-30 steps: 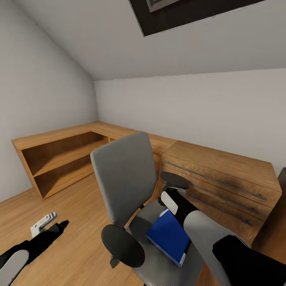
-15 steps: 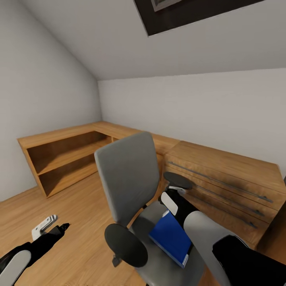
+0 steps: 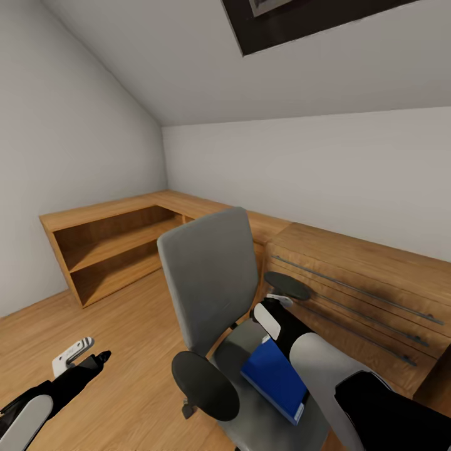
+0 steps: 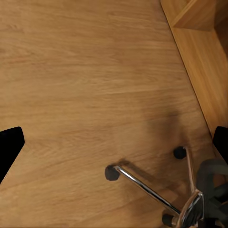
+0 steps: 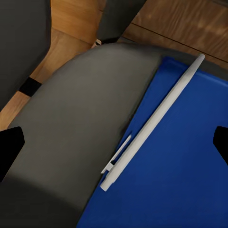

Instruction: In the bedroom, organize the workspace by keeping the computer under the desk, ensuring the monitor is on the desk, placing the keyboard on the desk next to the monitor, placing the mouse on the desk next to the keyboard, moving the folder from the swivel chair onto the desk next to the mouse, stacking the notebook on top of the folder with the pen on top of the notebook, and positioning the swivel chair next to the desk.

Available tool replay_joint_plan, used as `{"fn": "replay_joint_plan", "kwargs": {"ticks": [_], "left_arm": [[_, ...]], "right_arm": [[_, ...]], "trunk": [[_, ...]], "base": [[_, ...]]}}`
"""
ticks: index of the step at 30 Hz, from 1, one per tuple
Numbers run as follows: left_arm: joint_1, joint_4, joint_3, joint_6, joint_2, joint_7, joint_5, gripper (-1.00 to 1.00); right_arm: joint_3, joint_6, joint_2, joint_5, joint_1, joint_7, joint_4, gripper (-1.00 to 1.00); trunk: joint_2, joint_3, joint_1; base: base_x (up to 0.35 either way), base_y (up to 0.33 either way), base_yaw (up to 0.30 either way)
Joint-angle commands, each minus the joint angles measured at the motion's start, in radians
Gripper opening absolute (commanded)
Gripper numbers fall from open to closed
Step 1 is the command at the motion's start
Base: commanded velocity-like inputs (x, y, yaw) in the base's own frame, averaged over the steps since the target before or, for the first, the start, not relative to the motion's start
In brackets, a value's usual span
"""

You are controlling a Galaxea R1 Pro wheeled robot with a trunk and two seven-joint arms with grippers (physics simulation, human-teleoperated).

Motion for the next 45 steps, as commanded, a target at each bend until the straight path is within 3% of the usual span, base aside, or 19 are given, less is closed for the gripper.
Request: {"fn": "replay_joint_plan", "kwargs": {"ticks": [1,12,19,33,45], "left_arm": [[-0.001,-0.002,-0.002,0.000,0.001,0.008,0.005,1.00],[-0.001,-0.003,-0.005,-0.001,0.001,0.010,0.001,1.00],[-0.001,-0.003,-0.005,-0.001,0.001,0.010,0.001,1.00],[-0.001,-0.003,-0.006,-0.001,0.001,0.011,0.000,1.00],[-0.001,-0.001,-0.017,-0.001,0.001,0.012,0.002,1.00]], "right_arm": [[0.004,0.006,0.000,-0.002,-0.001,-0.006,-0.001,1.00],[0.005,-0.024,0.000,0.004,-0.001,-0.004,-0.001,1.00],[0.005,-0.056,0.000,0.046,-0.001,-0.006,0.001,1.00],[0.005,-0.068,0.000,0.050,-0.001,-0.006,0.013,1.00],[0.005,-0.068,-0.001,0.050,-0.001,-0.006,0.013,1.00]], "trunk": [[-0.008,-0.004,0.004],[-0.085,-0.039,0.046],[-0.134,-0.061,0.073],[-0.232,-0.104,0.126],[-0.239,-0.108,0.130]], "base": [[0.000,0.000,0.000],[0.000,0.000,0.000],[0.000,0.000,0.000],[0.000,0.000,0.000],[0.000,0.000,0.000]]}}
